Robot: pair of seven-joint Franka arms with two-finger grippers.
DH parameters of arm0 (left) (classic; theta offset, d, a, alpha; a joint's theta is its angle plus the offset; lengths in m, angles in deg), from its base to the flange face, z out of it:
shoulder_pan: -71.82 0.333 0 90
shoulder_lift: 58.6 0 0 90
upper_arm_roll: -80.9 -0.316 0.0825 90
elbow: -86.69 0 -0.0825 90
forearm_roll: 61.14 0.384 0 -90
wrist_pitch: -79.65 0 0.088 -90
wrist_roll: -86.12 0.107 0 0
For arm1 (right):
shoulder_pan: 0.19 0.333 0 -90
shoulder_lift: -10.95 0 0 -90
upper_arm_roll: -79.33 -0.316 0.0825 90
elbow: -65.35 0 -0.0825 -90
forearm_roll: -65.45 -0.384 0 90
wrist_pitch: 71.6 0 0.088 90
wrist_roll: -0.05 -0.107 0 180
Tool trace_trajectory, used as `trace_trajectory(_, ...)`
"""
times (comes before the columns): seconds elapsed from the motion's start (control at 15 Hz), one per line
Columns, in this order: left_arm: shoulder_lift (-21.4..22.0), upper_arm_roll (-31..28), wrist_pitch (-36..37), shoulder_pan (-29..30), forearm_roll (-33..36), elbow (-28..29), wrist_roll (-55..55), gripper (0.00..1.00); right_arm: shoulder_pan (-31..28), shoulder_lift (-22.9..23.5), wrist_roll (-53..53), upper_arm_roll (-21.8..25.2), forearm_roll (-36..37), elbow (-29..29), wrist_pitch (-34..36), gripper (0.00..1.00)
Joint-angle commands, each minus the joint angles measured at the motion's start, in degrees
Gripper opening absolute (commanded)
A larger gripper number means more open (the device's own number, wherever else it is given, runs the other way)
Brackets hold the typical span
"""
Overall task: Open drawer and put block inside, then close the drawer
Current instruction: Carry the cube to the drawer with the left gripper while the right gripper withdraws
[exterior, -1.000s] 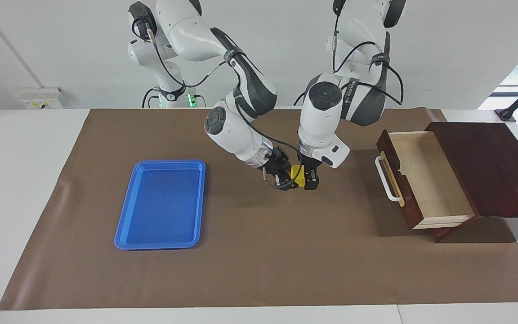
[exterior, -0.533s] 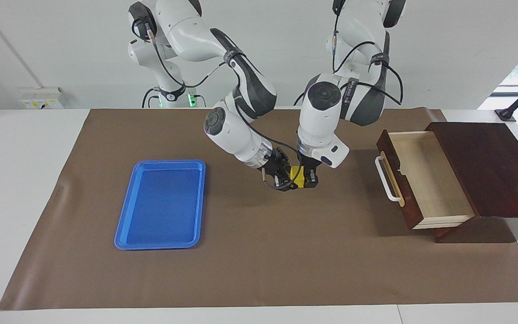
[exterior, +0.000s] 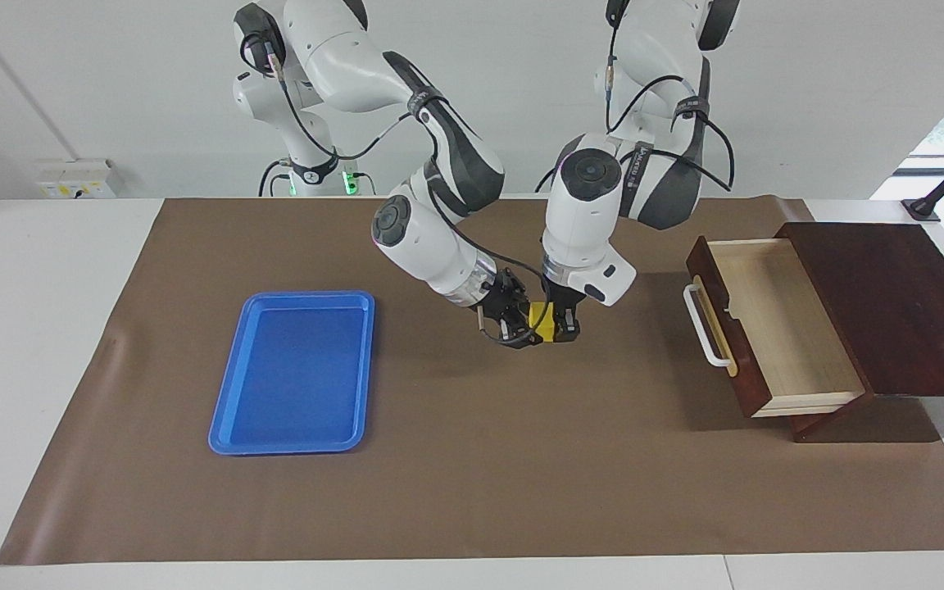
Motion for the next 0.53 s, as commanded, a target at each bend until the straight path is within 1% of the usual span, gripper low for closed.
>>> trace_trajectory(0.0,-0.42,-0.62,0.65,-0.06,-0.30,-1.24,-0.53,0.00,-0.70,0.05,-0.12,-0.15,-1.54,-0.40,-0.09,1.00)
trace_trajectory(0.2,0.11,-0.80,0.83,0.65,-0.30,-1.33,-0.18,0.00,-2.98,-1.70,-0.12,0.11,-1.45,0.30,1.22,1.00)
trace_trajectory(0.33,1.25,-0.80,1.52,2.66,-0.03,-1.33,0.09,0.00,-5.18,-3.10,0.06,0.29,-1.11,0.83,3.59,1.00)
trace_trajectory(0.47,2.56,-0.80,4.42,5.29,0.05,-1.33,1.57,0.00,-8.42,-5.04,2.15,0.29,-0.93,2.58,6.14,1.00)
